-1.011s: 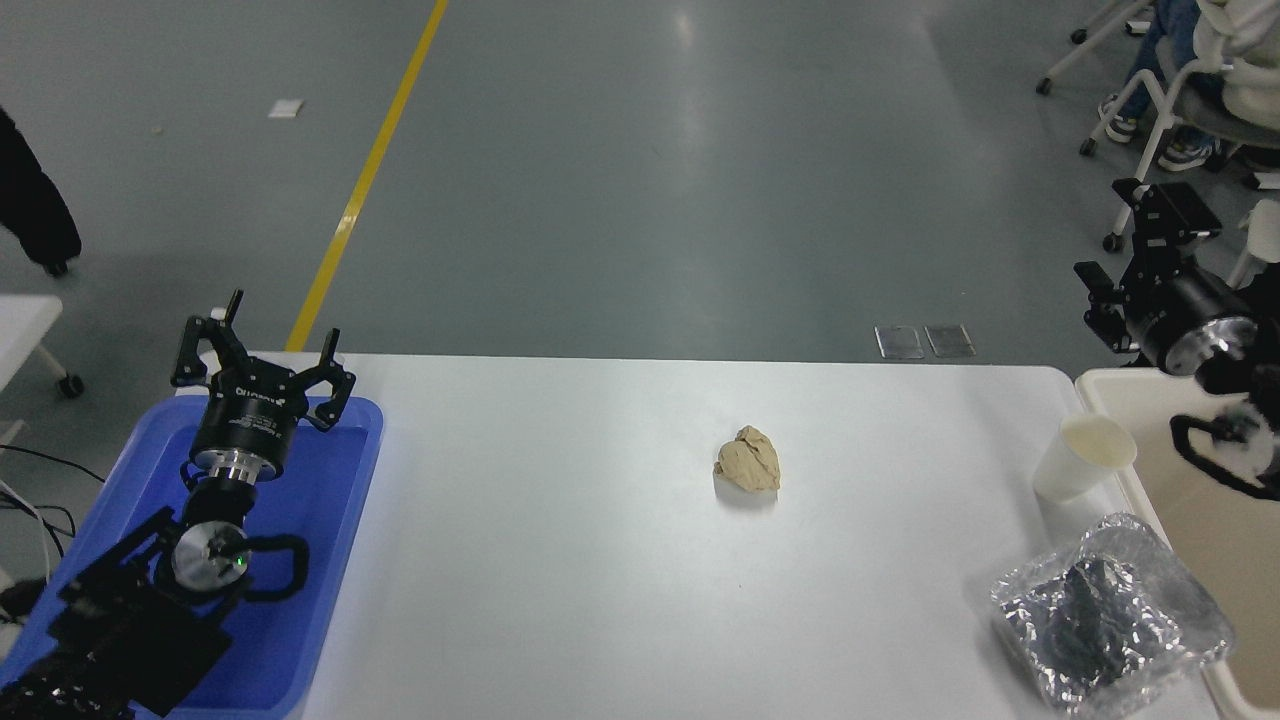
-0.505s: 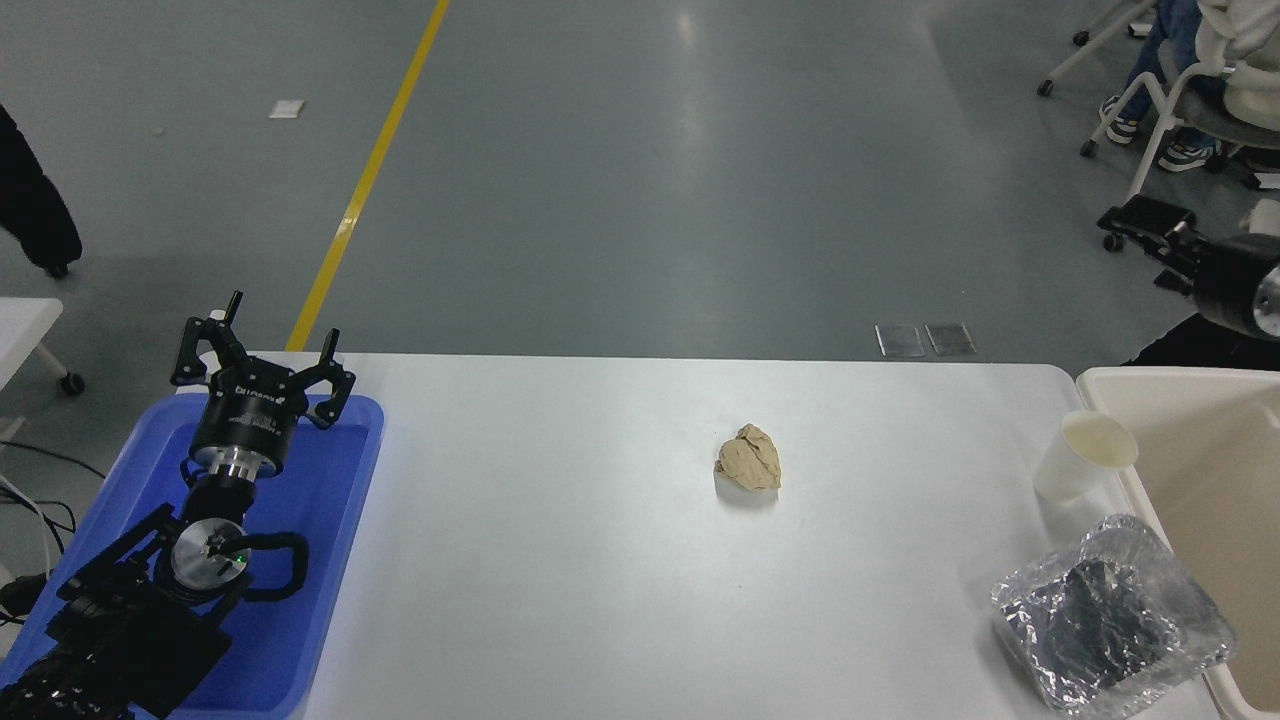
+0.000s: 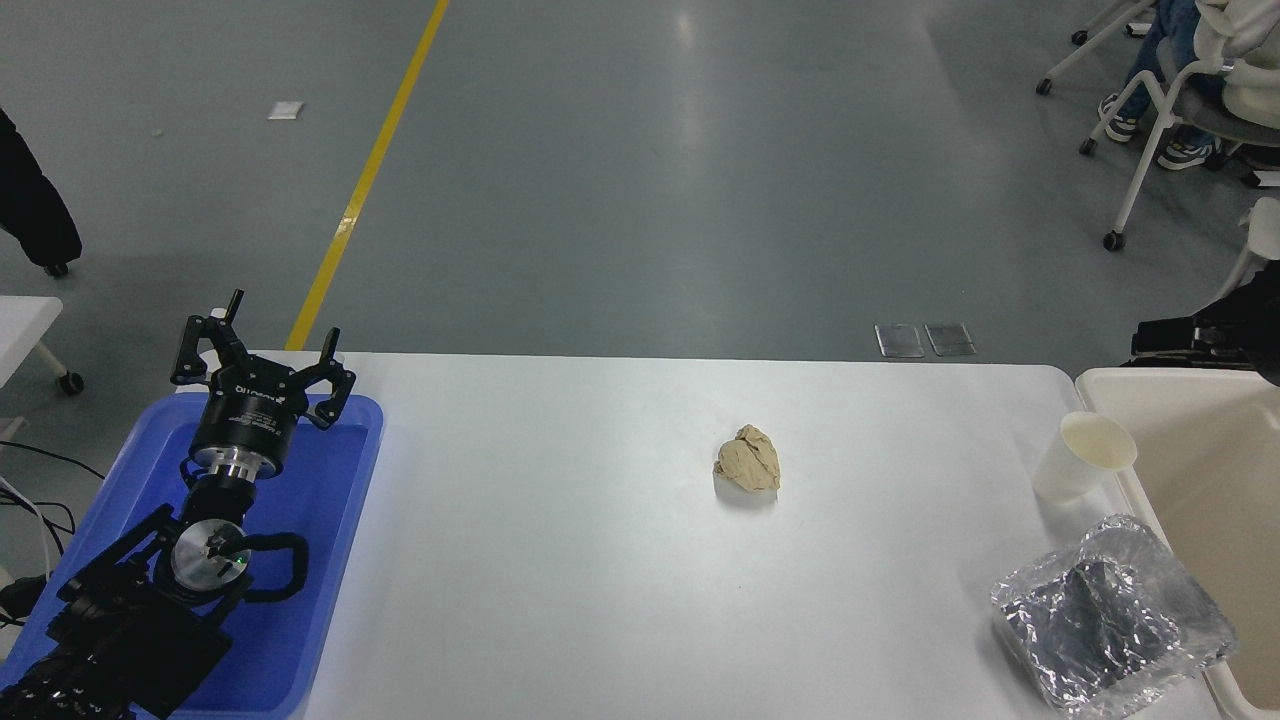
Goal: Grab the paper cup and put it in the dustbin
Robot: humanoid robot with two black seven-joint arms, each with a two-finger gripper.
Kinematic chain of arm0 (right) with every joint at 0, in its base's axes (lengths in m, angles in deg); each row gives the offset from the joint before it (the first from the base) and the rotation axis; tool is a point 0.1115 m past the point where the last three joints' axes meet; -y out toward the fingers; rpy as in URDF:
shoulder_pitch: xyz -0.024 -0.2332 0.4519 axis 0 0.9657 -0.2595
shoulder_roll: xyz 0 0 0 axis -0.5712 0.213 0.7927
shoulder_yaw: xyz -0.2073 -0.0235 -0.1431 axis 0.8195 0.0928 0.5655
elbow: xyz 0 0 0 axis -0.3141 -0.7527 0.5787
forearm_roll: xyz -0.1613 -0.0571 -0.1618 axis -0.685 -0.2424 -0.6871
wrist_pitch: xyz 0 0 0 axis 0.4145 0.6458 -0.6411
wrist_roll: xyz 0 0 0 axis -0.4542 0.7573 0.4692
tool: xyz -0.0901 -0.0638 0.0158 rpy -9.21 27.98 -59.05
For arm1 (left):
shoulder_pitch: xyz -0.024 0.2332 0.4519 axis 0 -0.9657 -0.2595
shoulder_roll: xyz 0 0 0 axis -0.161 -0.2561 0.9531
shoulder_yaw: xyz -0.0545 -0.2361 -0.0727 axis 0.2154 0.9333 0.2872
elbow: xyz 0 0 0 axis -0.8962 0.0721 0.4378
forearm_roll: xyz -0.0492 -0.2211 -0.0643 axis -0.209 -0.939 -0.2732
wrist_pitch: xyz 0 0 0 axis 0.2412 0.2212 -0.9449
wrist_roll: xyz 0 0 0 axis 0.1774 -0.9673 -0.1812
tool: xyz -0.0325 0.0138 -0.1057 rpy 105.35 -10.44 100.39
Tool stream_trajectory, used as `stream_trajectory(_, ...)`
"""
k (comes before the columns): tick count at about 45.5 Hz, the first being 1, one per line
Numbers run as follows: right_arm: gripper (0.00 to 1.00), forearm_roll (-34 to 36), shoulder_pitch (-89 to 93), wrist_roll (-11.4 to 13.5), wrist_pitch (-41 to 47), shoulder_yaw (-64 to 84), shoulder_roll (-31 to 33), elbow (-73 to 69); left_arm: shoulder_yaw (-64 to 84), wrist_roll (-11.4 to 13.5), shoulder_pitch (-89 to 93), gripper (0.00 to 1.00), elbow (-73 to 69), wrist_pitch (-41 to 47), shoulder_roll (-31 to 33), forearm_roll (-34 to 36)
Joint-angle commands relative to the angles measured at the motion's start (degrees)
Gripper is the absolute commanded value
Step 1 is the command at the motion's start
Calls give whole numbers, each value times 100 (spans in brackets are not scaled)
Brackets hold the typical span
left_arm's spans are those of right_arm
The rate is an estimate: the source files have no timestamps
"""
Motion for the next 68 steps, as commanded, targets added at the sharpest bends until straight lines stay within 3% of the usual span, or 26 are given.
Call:
stream_trajectory(1,100,226,376,-4,160,-95,7,-211,0,0,1,100,-1,0,0,2)
stream_trajectory(21,100,2248,1686,75,-173,-544,-424,1177,0,0,1,100,-1,0,0,-7)
stream_trajectory(37,100,2573,2372,93,-1069,-552,-846,1546,0,0,1,100,-1,0,0,2)
stream_trajectory(49,100,3452,3031,101,-1852,-561,-1391,1845,0,0,1,100,-1,0,0,2)
stream_trajectory(57,98,3532,3207,101,-2037,-561,-1435,1845,0,0,1,100,-1,0,0,-7)
stream_trajectory(60,90,3532,3233,101,-2107,-561,-1435,1837,0,0,1,100,-1,0,0,2)
stream_trajectory(62,77,3514,3242,93,-2133,-561,-1435,1837,0,0,1,100,-1,0,0,2)
stream_trajectory(68,20,3452,3277,84,-2169,-561,-1435,1828,0,0,1,100,-1,0,0,-7)
